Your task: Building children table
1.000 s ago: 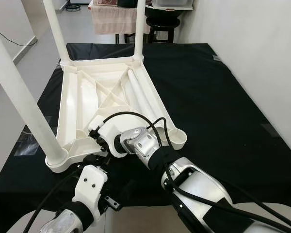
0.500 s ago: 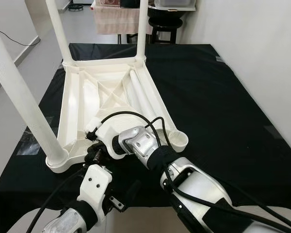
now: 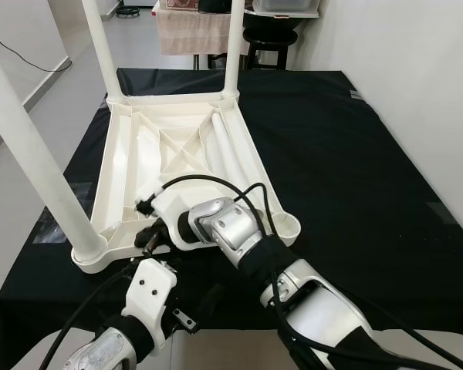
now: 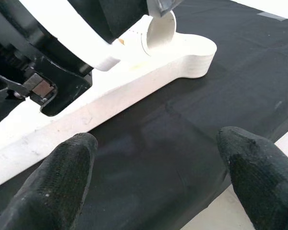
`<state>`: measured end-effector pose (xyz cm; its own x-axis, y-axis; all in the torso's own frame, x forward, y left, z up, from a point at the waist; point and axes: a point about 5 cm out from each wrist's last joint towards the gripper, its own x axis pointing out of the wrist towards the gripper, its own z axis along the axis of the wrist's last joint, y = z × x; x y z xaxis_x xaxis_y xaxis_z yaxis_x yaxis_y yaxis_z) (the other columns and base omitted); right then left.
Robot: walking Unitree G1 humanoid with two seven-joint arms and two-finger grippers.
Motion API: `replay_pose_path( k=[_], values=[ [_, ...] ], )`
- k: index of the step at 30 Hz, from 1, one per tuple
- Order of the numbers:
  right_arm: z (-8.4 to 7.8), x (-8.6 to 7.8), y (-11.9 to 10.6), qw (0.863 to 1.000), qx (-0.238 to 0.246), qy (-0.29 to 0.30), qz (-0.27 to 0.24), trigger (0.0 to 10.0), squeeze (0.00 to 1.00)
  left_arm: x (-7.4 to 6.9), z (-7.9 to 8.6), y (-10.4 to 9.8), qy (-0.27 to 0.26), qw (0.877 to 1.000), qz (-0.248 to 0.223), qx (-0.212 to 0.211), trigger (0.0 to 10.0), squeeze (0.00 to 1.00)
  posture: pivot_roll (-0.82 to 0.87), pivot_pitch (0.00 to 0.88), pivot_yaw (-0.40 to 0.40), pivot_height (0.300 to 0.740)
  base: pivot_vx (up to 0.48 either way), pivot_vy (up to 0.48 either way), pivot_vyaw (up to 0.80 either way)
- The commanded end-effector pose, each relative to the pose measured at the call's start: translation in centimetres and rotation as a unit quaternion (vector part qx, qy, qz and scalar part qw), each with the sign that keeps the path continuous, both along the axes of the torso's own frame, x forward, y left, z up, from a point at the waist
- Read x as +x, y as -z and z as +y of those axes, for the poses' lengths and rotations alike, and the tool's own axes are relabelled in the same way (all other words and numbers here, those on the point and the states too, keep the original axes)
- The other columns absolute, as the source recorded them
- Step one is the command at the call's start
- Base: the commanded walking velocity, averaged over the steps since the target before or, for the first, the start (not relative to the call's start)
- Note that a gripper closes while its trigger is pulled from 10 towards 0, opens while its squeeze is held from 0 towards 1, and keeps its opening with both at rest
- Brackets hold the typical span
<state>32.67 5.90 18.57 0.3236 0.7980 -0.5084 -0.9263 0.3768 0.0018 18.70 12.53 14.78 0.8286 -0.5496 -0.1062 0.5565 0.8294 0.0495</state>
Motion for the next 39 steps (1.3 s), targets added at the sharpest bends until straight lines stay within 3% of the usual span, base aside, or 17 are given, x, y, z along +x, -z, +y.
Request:
replay_pose_path(
  k=[1,2,3,6,7,8,9,15,24,26,27,32,33,34,35,36,39],
  values=[
    [2.4,-2.1,1.1,0.999,0.013,-0.026,0.022,0.0,0.00,0.0,0.0,0.5,0.000,1.000,0.010,-0.001,10.0,0.00,0.08,0.100,-0.049,0.740,0.000,0.000,0.00],
    [2.3,-1.8,1.4,1.000,0.004,-0.021,0.005,9.1,0.00,0.0,0.0,0.5,0.001,1.000,0.009,0.000,10.0,0.00,0.08,0.097,-0.049,0.740,0.000,0.000,0.00],
    [2.1,-1.6,1.6,1.000,-0.005,-0.019,-0.009,10.0,0.00,0.0,0.0,0.5,0.001,1.000,0.009,0.000,10.0,0.00,0.08,0.095,-0.050,0.740,0.000,0.000,0.00],
    [1.1,-0.8,1.5,0.999,-0.014,-0.029,-0.028,10.0,0.00,0.0,-0.1,0.6,0.000,1.000,0.008,0.001,10.0,0.00,0.09,0.091,-0.051,0.740,0.000,0.000,0.00],
    [0.2,-0.2,0.8,0.998,-0.008,-0.045,-0.031,10.0,0.80,0.0,-0.1,0.6,0.000,1.000,0.008,0.001,10.0,0.00,0.08,0.088,-0.052,0.740,0.000,0.000,0.00],
    [0.2,-0.2,0.8,0.998,-0.008,-0.045,-0.031,10.0,0.80,0.0,-0.1,0.6,0.000,1.000,0.008,0.001,10.0,0.00,0.08,0.088,-0.052,0.740,0.000,0.000,0.00],
    [-0.7,0.2,0.2,0.997,0.000,-0.064,-0.034,10.0,1.00,0.0,-0.1,0.6,0.000,1.000,0.008,0.001,10.0,0.00,0.08,0.087,-0.052,0.740,0.000,0.000,0.00],
    [-5.9,1.7,-1.5,0.989,-0.013,-0.145,-0.041,10.0,1.00,-0.2,-0.1,0.7,0.002,1.000,0.010,0.001,10.0,0.00,0.08,0.085,-0.050,0.740,0.000,0.000,0.00],
    [-9.6,2.9,0.4,0.983,-0.094,-0.157,-0.023,10.0,1.00,-0.7,0.1,0.6,0.005,1.000,0.010,0.009,10.0,0.00,0.09,0.096,-0.045,0.740,0.000,0.000,0.00],
    [-10.6,3.3,1.3,0.980,-0.137,-0.145,-0.017,10.0,0.81,-0.8,0.1,0.6,0.005,1.000,0.010,0.011,10.0,0.00,0.09,0.097,-0.045,0.740,0.000,0.000,0.00],
    [-11.0,3.4,1.7,0.977,-0.157,-0.141,-0.019,10.0,0.19,-0.8,0.1,0.5,0.005,1.000,0.010,0.012,10.0,0.00,0.09,0.099,-0.043,0.740,0.000,0.000,0.00],
    [-11.8,3.6,2.2,0.970,-0.201,-0.134,-0.020,10.0,0.00,-0.8,0.2,0.5,0.006,1.000,0.010,0.014,10.0,0.00,0.09,0.100,-0.043,0.740,0.000,0.000,0.00],
    [-12.0,3.8,2.4,0.968,-0.215,-0.125,-0.016,9.0,0.00,-0.8,0.2,0.5,0.006,1.000,0.009,0.014,10.0,0.00,0.09,0.100,-0.043,0.740,0.000,0.000,0.00],
    [-11.9,3.9,2.4,0.968,-0.220,-0.117,-0.016,4.4,0.00,-0.8,0.2,0.5,0.006,1.000,0.009,0.015,10.0,0.00,0.08,0.100,-0.044,0.740,0.000,0.000,0.00],
    [-11.9,3.9,2.4,0.968,-0.220,-0.117,-0.016,4.4,0.00,-0.8,0.2,0.5,0.006,1.000,0.009,0.015,10.0,0.00,0.08,0.100,-0.044,0.740,0.000,0.000,0.00],
    [-11.7,4.1,2.3,0.972,-0.213,-0.101,-0.014,0.0,0.00,-0.8,0.3,0.5,0.006,1.000,0.009,0.015,10.0,0.00,0.08,0.101,-0.043,0.740,0.000,0.000,0.00],
    [-11.3,4.3,2.0,0.977,-0.197,-0.081,-0.013,0.0,0.00,-0.8,0.3,0.5,0.005,1.000,0.008,0.015,10.0,0.00,0.08,0.100,-0.045,0.740,0.000,0.000,0.00]
  ],
)
